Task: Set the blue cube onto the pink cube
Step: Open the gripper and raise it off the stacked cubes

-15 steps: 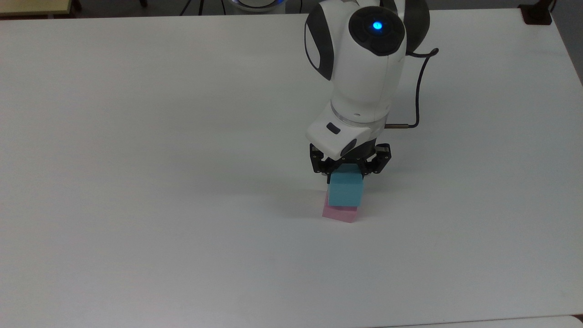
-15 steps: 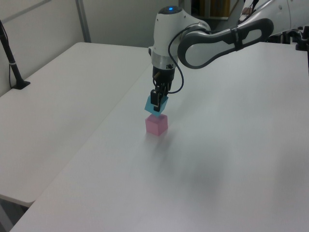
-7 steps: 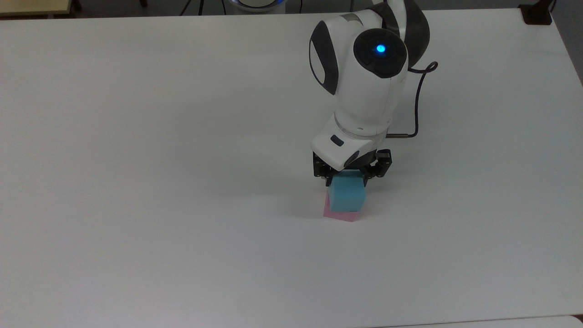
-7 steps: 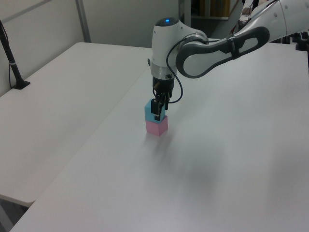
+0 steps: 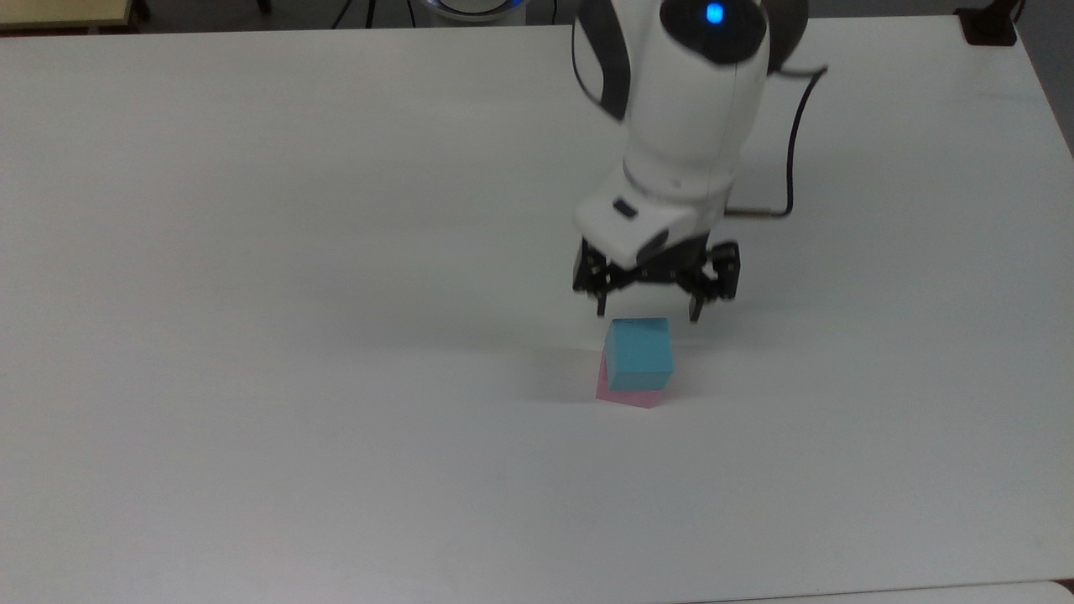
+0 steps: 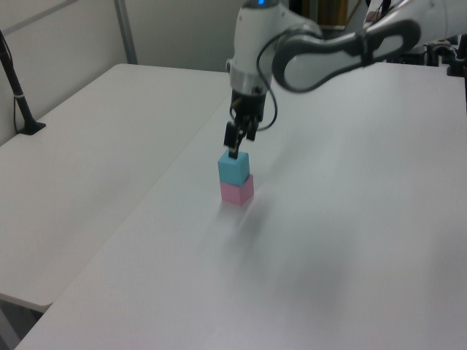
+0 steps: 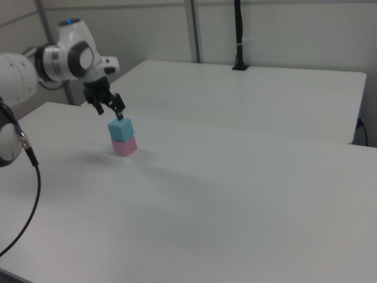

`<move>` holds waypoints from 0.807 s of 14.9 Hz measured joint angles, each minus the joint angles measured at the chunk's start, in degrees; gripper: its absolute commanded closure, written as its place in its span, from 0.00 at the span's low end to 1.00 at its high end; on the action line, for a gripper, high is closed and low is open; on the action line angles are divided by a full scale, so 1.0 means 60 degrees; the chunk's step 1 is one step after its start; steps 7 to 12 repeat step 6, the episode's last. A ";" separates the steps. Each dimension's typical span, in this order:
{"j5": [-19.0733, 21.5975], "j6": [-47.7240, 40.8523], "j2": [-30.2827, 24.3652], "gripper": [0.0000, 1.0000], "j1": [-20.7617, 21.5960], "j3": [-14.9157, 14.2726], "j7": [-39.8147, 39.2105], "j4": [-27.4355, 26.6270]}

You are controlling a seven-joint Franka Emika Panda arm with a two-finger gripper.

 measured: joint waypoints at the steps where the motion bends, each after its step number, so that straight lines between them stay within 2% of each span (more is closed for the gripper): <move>1: -0.0018 -0.0502 -0.0505 0.00 -0.0073 -0.0004 0.0027 -0.0218; 4: -0.0033 -0.2164 -0.3119 0.00 -0.0682 -0.0007 0.0034 -0.2051; 6: -0.0032 -0.2965 -0.4527 0.00 -0.0957 -0.0005 -0.0081 -0.3285; 12: -0.0032 -0.2965 -0.4527 0.00 -0.0957 -0.0005 -0.0081 -0.3285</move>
